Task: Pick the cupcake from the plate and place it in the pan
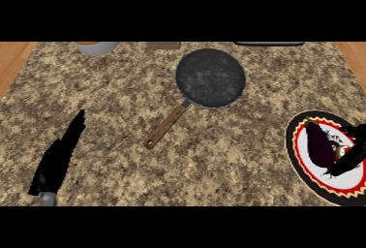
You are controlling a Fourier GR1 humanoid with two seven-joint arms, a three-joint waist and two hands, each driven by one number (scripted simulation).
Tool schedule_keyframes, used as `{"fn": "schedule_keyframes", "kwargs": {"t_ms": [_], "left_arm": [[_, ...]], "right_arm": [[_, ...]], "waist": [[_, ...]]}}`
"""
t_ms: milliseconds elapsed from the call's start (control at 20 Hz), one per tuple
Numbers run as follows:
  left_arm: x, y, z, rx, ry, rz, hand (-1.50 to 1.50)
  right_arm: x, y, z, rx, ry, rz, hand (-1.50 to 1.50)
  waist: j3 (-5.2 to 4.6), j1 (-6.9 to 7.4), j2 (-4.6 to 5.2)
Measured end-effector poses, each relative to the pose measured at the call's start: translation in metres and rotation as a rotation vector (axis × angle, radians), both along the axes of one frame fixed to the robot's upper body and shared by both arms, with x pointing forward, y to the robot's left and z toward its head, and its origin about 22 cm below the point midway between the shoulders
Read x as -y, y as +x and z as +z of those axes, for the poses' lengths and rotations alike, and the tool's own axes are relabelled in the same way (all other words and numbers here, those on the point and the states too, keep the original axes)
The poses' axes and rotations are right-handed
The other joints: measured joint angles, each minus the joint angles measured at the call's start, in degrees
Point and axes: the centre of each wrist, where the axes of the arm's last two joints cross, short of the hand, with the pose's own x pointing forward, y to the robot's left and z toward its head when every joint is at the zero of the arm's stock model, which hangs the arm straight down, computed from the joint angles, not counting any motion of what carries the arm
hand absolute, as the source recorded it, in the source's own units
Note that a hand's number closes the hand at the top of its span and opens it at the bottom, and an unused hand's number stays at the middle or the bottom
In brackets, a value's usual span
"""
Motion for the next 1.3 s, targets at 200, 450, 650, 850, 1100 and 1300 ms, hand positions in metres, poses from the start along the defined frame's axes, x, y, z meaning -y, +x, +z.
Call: {"fn": "schedule_keyframes", "kwargs": {"t_ms": [200,450,650,850,1100,1300], "left_arm": [[-0.004,-0.008,0.001,0.005,-0.007,0.003,0.00],[-0.001,-0.009,-0.001,0.005,-0.002,-0.001,0.00],[-0.010,-0.007,0.003,0.008,-0.003,0.003,0.00],[-0.010,-0.008,0.003,0.003,-0.001,0.009,0.00],[-0.011,-0.010,0.000,0.003,-0.004,0.015,0.00],[-0.010,-0.010,-0.002,-0.002,-0.008,0.019,0.00]], "right_arm": [[0.003,0.001,-0.003,0.031,0.005,-0.016,1.50],[0.002,0.000,-0.012,0.073,0.026,-0.052,1.50],[0.003,-0.004,-0.013,0.096,0.067,-0.071,1.50],[-0.022,-0.007,-0.014,0.130,0.034,-0.073,1.50],[-0.096,-0.013,-0.020,0.209,-0.106,-0.033,1.50],[-0.125,-0.021,-0.006,0.339,-0.267,0.010,1.50]], "waist": [[-0.07,0.01,-0.05],[-0.41,-0.15,-0.21],[-0.47,-0.25,-0.26],[-0.49,-0.46,-0.33],[-0.53,-0.76,-0.49],[-0.33,-0.83,-0.49]]}}
